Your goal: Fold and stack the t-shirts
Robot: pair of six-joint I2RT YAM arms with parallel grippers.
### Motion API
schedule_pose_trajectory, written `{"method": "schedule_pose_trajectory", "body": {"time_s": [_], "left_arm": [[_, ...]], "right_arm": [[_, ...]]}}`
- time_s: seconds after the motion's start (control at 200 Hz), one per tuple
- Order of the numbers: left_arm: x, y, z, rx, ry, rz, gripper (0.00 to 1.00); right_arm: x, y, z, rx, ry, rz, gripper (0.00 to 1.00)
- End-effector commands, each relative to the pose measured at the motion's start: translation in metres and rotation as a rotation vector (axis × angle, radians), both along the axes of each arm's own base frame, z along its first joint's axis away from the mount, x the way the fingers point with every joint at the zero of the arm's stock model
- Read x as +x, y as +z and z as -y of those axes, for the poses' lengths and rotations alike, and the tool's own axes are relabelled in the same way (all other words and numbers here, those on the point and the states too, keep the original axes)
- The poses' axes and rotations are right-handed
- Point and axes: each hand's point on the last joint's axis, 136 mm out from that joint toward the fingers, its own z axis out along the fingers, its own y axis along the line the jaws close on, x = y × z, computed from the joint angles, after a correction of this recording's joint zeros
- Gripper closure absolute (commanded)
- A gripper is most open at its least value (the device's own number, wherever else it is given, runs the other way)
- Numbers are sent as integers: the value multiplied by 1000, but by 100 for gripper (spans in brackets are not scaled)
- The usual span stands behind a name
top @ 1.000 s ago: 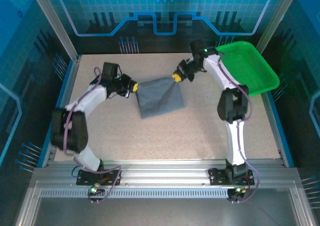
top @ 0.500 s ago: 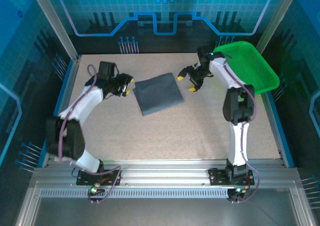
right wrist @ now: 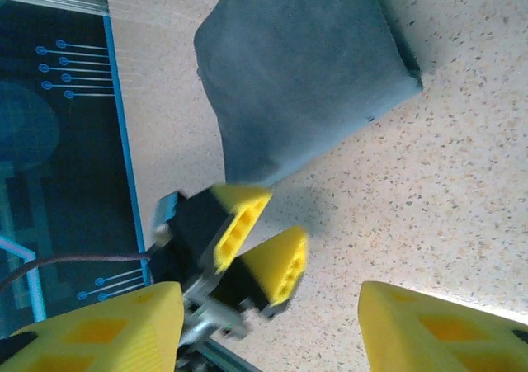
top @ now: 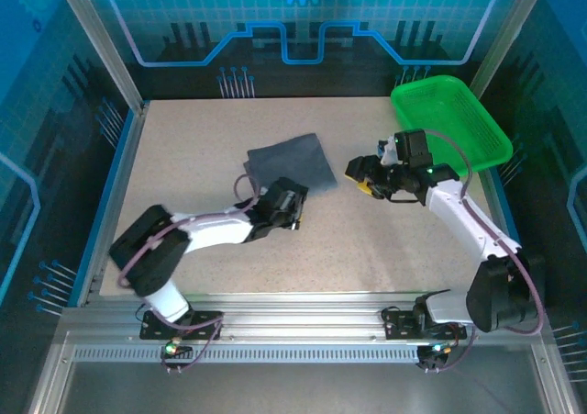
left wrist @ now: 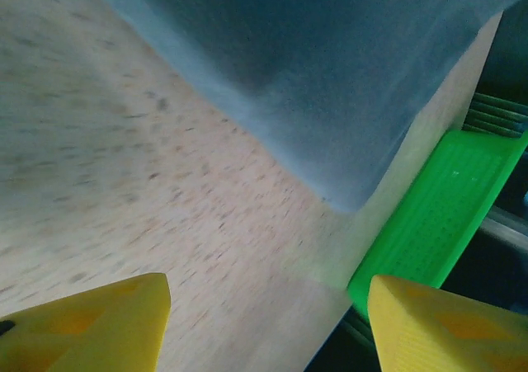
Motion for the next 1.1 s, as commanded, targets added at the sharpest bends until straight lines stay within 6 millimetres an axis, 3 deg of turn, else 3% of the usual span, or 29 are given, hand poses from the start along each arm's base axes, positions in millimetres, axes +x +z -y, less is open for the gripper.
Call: {"method": "schedule_pose_trajectory", "body": {"time_s": [0.0, 0.17, 0.27, 0.35, 0.455, 0.475, 0.57, 0.69, 0.79, 0.975, 1.095], "left_arm": [[35, 1, 10, -114, 237, 71, 34], [64, -29, 3, -81, 360, 67, 35], [75, -49, -4, -80, 406, 41, 43], [83, -60, -18, -78, 446, 32, 59], [96, -65, -43, -77, 455, 37, 95], [100, -64, -50, -77, 453, 36, 100], [113, -56, -84, -59, 380, 39, 100], [128, -41, -144, -20, 279, 63, 100], [157, -26, -191, -15, 111, 134, 100], [177, -35, -283, 23, -21, 105, 100], [193, -31, -318, 110, -162, 111, 100]], "right_arm": [[-1, 32, -8, 69, 29, 106, 40], [-11, 43, -9, 83, 72, 131, 39], [-17, 37, -9, 74, 94, 114, 38], [-21, 34, -10, 76, 104, 107, 38], [-21, 29, -10, 77, 105, 94, 38], [-21, 28, -10, 78, 105, 92, 38], [-17, 23, -11, 78, 102, 75, 38], [-11, 19, -12, 79, 95, 60, 38], [-6, 16, -13, 77, 87, 51, 39], [-1, 13, -18, 63, 86, 38, 39], [2, 8, -21, 55, 77, 19, 39]]}}
